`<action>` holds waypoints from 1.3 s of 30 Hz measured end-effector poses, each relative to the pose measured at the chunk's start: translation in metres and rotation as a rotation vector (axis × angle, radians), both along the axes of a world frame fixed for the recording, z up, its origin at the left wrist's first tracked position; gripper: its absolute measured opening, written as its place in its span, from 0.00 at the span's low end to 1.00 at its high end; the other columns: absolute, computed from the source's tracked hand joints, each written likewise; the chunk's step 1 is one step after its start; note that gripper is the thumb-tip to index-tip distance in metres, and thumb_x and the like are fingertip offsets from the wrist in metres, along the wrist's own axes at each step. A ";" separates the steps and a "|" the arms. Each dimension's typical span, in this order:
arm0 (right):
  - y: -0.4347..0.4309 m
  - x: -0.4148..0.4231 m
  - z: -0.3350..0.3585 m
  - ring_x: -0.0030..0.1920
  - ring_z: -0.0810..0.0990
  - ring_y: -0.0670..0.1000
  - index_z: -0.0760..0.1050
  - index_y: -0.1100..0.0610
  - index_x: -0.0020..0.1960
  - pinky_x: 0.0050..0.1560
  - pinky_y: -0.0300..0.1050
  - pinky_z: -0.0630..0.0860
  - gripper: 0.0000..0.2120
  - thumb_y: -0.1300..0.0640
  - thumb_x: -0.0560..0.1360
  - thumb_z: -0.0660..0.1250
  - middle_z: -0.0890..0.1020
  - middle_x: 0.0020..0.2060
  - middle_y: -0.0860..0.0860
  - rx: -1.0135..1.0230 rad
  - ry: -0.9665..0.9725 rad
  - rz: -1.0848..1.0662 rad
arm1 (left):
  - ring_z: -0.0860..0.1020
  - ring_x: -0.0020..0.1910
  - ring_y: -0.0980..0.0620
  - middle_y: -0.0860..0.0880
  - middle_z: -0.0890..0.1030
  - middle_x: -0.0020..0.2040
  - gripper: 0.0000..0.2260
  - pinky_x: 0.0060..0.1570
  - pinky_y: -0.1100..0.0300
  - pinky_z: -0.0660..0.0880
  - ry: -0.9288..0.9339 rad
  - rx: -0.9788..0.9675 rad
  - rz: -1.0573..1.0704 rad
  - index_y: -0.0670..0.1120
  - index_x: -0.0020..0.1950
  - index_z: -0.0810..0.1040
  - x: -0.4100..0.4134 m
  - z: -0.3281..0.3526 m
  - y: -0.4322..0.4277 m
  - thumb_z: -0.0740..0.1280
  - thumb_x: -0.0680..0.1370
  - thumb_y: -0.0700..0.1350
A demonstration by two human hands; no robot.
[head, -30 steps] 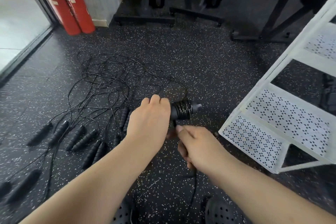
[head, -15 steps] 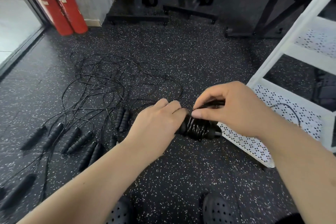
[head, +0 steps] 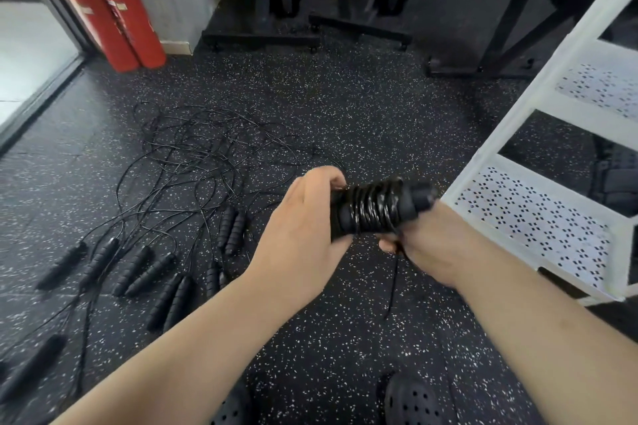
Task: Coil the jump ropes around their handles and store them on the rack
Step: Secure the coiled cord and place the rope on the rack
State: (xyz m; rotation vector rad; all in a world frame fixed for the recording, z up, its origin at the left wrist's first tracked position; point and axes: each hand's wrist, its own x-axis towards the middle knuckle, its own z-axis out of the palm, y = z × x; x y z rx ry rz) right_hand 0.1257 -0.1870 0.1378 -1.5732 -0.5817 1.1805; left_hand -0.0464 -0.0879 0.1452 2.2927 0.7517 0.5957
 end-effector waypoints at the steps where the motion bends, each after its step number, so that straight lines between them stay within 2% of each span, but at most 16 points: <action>1: 0.002 -0.006 -0.010 0.33 0.71 0.48 0.83 0.55 0.43 0.36 0.45 0.70 0.14 0.62 0.85 0.65 0.80 0.34 0.52 -0.054 -0.047 -0.050 | 0.73 0.58 0.57 0.58 0.74 0.60 0.27 0.58 0.56 0.74 0.027 -0.049 0.049 0.59 0.63 0.63 0.002 -0.004 0.001 0.78 0.76 0.44; 3: 0.005 -0.021 -0.026 0.28 0.68 0.47 0.80 0.56 0.41 0.32 0.45 0.64 0.14 0.60 0.85 0.65 0.78 0.27 0.48 -0.149 -0.186 -0.055 | 0.74 0.59 0.55 0.57 0.74 0.61 0.26 0.58 0.56 0.73 0.099 -0.159 0.090 0.58 0.64 0.64 0.005 -0.013 0.004 0.78 0.76 0.47; 5: 0.007 -0.030 -0.037 0.25 0.68 0.48 0.78 0.55 0.35 0.32 0.44 0.62 0.19 0.58 0.85 0.64 0.74 0.22 0.45 -0.247 -0.386 0.013 | 0.74 0.59 0.52 0.55 0.73 0.62 0.26 0.57 0.55 0.74 0.201 -0.217 0.056 0.57 0.66 0.65 0.005 -0.021 0.007 0.76 0.76 0.43; 7: 0.007 -0.033 -0.040 0.26 0.72 0.49 0.77 0.54 0.32 0.33 0.44 0.64 0.21 0.58 0.84 0.63 0.75 0.22 0.46 -0.330 -0.583 0.081 | 0.74 0.60 0.50 0.53 0.71 0.64 0.25 0.58 0.55 0.74 0.290 -0.192 0.026 0.54 0.69 0.67 0.003 -0.024 0.012 0.73 0.77 0.42; 11: 0.001 -0.044 -0.019 0.27 0.76 0.41 0.80 0.46 0.45 0.31 0.39 0.67 0.15 0.51 0.87 0.59 0.82 0.32 0.48 -0.290 -0.759 0.255 | 0.76 0.60 0.47 0.51 0.73 0.63 0.23 0.59 0.53 0.74 0.369 -0.062 0.070 0.50 0.72 0.69 -0.004 -0.024 0.023 0.73 0.80 0.47; 14: -0.006 -0.061 -0.002 0.35 0.82 0.49 0.75 0.47 0.48 0.38 0.49 0.77 0.13 0.48 0.88 0.57 0.82 0.37 0.48 -0.301 -0.963 0.418 | 0.78 0.59 0.43 0.48 0.76 0.61 0.19 0.58 0.50 0.76 0.491 0.129 0.073 0.47 0.67 0.70 -0.005 -0.025 0.023 0.73 0.81 0.48; 16: -0.013 -0.076 0.004 0.40 0.83 0.54 0.75 0.48 0.55 0.40 0.51 0.79 0.08 0.49 0.87 0.58 0.80 0.40 0.48 -0.344 -1.184 0.534 | 0.77 0.59 0.42 0.46 0.75 0.61 0.19 0.56 0.49 0.76 0.611 0.229 0.078 0.45 0.65 0.69 -0.006 -0.028 0.024 0.74 0.80 0.46; 18: -0.019 -0.087 0.013 0.40 0.82 0.53 0.73 0.47 0.57 0.41 0.52 0.81 0.03 0.52 0.86 0.62 0.80 0.42 0.47 -0.284 -1.316 0.571 | 0.76 0.60 0.42 0.45 0.74 0.62 0.20 0.54 0.48 0.78 0.690 0.276 0.083 0.45 0.65 0.69 -0.008 -0.029 0.027 0.74 0.78 0.41; 20: -0.020 -0.085 0.026 0.40 0.82 0.50 0.75 0.46 0.56 0.43 0.52 0.82 0.05 0.50 0.86 0.60 0.80 0.43 0.44 -0.219 -1.375 0.568 | 0.73 0.62 0.42 0.45 0.72 0.63 0.20 0.54 0.49 0.77 0.693 0.324 0.031 0.44 0.67 0.69 -0.008 -0.029 0.027 0.72 0.78 0.38; 23: -0.012 -0.061 0.040 0.44 0.82 0.44 0.80 0.43 0.57 0.48 0.48 0.83 0.12 0.44 0.86 0.58 0.83 0.46 0.39 -0.166 -1.396 0.485 | 0.70 0.62 0.45 0.48 0.70 0.63 0.18 0.55 0.53 0.72 0.604 0.440 -0.111 0.48 0.68 0.70 -0.005 -0.025 0.022 0.67 0.80 0.37; 26: -0.010 -0.026 0.047 0.41 0.80 0.36 0.83 0.37 0.53 0.48 0.42 0.80 0.06 0.41 0.81 0.68 0.84 0.42 0.34 -0.103 -1.281 0.405 | 0.69 0.60 0.48 0.52 0.72 0.62 0.23 0.60 0.55 0.73 0.495 0.510 -0.235 0.51 0.70 0.71 -0.005 -0.023 0.022 0.72 0.77 0.41; 30: -0.013 0.014 0.050 0.45 0.85 0.41 0.86 0.40 0.47 0.53 0.50 0.83 0.02 0.43 0.75 0.78 0.87 0.42 0.38 -0.098 -0.895 0.439 | 0.71 0.56 0.49 0.53 0.76 0.61 0.28 0.59 0.50 0.76 0.331 0.497 -0.312 0.51 0.67 0.76 -0.007 -0.014 0.025 0.81 0.70 0.41; 32: -0.015 0.024 0.050 0.46 0.87 0.45 0.88 0.44 0.46 0.54 0.45 0.82 0.02 0.50 0.74 0.80 0.88 0.43 0.43 -0.063 -0.721 0.468 | 0.72 0.56 0.48 0.54 0.76 0.60 0.29 0.59 0.48 0.76 0.280 0.513 -0.365 0.50 0.67 0.76 -0.005 -0.012 0.024 0.81 0.68 0.40; 34: -0.017 0.027 0.049 0.43 0.85 0.42 0.89 0.47 0.45 0.48 0.35 0.78 0.04 0.54 0.73 0.81 0.88 0.42 0.45 -0.013 -0.662 0.472 | 0.72 0.56 0.48 0.54 0.76 0.61 0.29 0.59 0.49 0.76 0.259 0.534 -0.425 0.50 0.67 0.76 -0.003 -0.010 0.023 0.80 0.68 0.39; 35: -0.018 0.028 0.048 0.41 0.84 0.42 0.89 0.48 0.45 0.45 0.33 0.77 0.04 0.54 0.71 0.82 0.88 0.41 0.45 0.018 -0.662 0.455 | 0.72 0.56 0.49 0.55 0.76 0.61 0.29 0.59 0.49 0.76 0.252 0.540 -0.448 0.50 0.66 0.76 -0.003 -0.010 0.023 0.80 0.68 0.39; 39: -0.018 0.032 0.043 0.42 0.86 0.49 0.88 0.48 0.45 0.46 0.39 0.81 0.09 0.49 0.67 0.83 0.88 0.41 0.47 0.070 -0.663 0.390 | 0.72 0.55 0.48 0.54 0.77 0.60 0.28 0.57 0.49 0.76 0.190 0.523 -0.522 0.49 0.65 0.77 -0.001 -0.008 0.018 0.80 0.67 0.36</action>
